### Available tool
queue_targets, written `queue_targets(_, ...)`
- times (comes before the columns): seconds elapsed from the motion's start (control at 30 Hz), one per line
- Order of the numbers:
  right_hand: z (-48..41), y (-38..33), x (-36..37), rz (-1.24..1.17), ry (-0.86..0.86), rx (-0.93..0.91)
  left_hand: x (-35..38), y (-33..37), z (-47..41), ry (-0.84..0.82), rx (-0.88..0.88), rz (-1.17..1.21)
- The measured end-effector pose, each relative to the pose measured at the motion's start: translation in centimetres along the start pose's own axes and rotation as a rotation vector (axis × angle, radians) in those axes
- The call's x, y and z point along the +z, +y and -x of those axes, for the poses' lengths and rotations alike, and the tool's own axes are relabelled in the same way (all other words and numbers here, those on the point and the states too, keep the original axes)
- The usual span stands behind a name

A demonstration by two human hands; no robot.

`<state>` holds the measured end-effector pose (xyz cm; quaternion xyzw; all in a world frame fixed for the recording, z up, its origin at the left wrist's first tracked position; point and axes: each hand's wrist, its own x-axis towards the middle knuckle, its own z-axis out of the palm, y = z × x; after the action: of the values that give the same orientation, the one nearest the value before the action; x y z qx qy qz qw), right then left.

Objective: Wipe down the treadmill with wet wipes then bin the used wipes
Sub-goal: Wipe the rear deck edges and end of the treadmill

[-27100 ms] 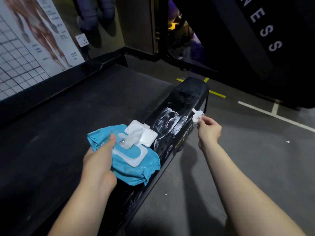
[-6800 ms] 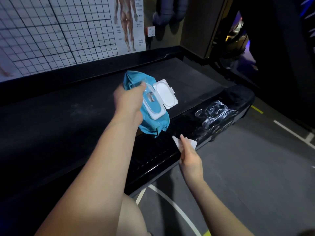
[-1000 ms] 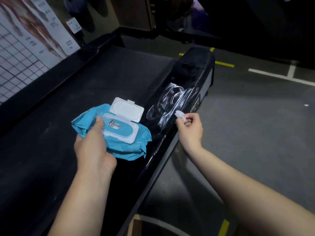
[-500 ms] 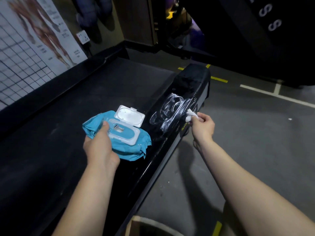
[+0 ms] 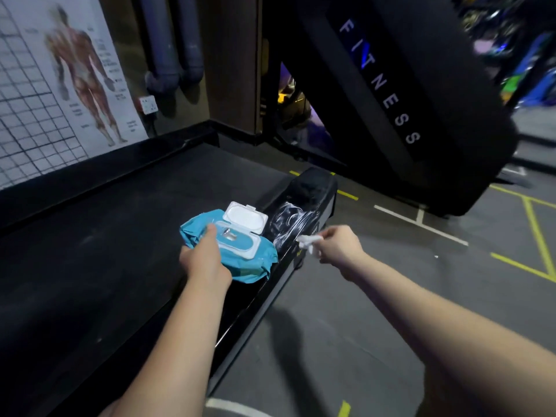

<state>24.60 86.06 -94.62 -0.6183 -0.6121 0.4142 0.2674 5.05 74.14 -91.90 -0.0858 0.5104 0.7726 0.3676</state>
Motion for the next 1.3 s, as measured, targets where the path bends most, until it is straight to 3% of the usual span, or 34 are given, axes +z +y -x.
queue_targets(0.2,2.9,-1.0,-1.5,0.188,0.014,-0.161,-1.0,0.5,1.6,0.021,-0.029,0.008)
queue_targets(0.4,1.2,3.0,1.5,0.064,-0.010,0.043,-1.8,1.9,0.9,0.065,0.007,0.025)
queue_targets(0.7,-4.1,5.1,6.4,0.093,-0.123,0.050,-1.3,0.7,-1.8,0.029,0.069,-0.007)
queue_targets(0.9,-6.1,5.4,8.2,-0.156,0.008,0.101,-0.8,0.8,-2.4,0.022,0.117,-0.034)
queue_targets(1.3,-10.5,4.5,4.5,-0.354,0.270,0.195,-0.9,0.5,-1.7,0.015,0.099,-0.088)
